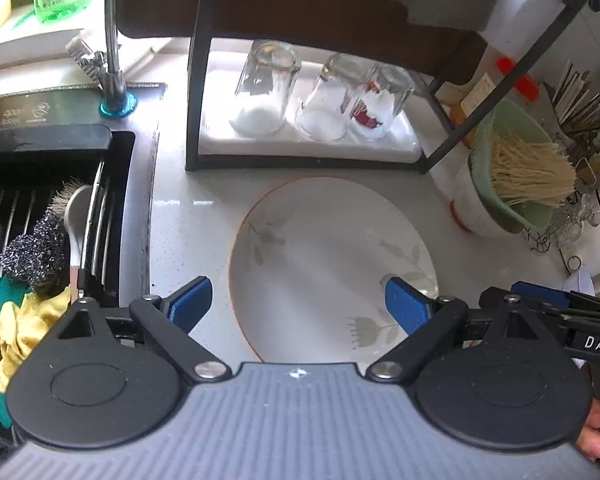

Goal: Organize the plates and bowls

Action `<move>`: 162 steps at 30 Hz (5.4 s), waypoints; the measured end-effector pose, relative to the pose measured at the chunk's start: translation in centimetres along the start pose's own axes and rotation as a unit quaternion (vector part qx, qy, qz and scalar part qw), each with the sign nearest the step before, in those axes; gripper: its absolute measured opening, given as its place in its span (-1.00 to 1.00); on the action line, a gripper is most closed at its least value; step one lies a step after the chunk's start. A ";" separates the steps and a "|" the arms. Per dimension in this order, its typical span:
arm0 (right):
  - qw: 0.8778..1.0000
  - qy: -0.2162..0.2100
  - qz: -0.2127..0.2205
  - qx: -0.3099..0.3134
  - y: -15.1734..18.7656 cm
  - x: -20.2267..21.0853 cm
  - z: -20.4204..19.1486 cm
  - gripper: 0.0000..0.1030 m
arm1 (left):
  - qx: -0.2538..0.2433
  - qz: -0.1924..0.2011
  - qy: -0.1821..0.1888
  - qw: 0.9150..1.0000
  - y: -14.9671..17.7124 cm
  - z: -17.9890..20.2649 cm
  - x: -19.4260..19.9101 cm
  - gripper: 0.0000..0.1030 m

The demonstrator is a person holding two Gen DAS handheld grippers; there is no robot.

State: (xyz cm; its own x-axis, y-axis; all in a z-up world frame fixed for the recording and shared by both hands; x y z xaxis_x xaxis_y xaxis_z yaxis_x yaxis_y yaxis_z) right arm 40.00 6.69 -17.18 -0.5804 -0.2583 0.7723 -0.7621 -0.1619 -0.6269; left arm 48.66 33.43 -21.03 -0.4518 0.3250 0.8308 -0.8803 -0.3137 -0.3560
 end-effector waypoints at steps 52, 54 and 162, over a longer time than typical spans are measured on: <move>0.998 -0.020 -0.034 -0.055 1.0 1.2 -0.3 -0.70 | -0.029 -0.064 0.103 0.992 -2.8 2.4 0.4 -0.30; 0.998 -0.023 -0.022 -0.060 1.4 2.5 0.2 -0.70 | -0.046 -0.057 0.107 0.992 -2.3 3.5 1.2 -0.30; 0.996 -0.023 0.088 0.009 7.6 17.3 13.3 -0.66 | 0.011 0.095 0.011 0.995 14.8 22.9 8.3 -0.17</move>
State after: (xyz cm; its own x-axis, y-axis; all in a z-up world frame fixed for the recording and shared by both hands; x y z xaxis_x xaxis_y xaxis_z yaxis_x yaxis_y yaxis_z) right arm 28.00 -11.71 -9.98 -0.6898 -0.3281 0.6454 -0.6448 -0.1269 -0.7537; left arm 35.15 11.07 -9.59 -0.6128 0.2782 0.7397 -0.7756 -0.3912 -0.4954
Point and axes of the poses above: each gripper's, at about its wrist camera, not at the fingertips, and x roughly against the way its jaws point, z to its right, y to its underside, the point moved 4 cm from there along -x, roughly the way its jaws point, and after that the axes turned 15 degrees about x, right-handed, at the moved point
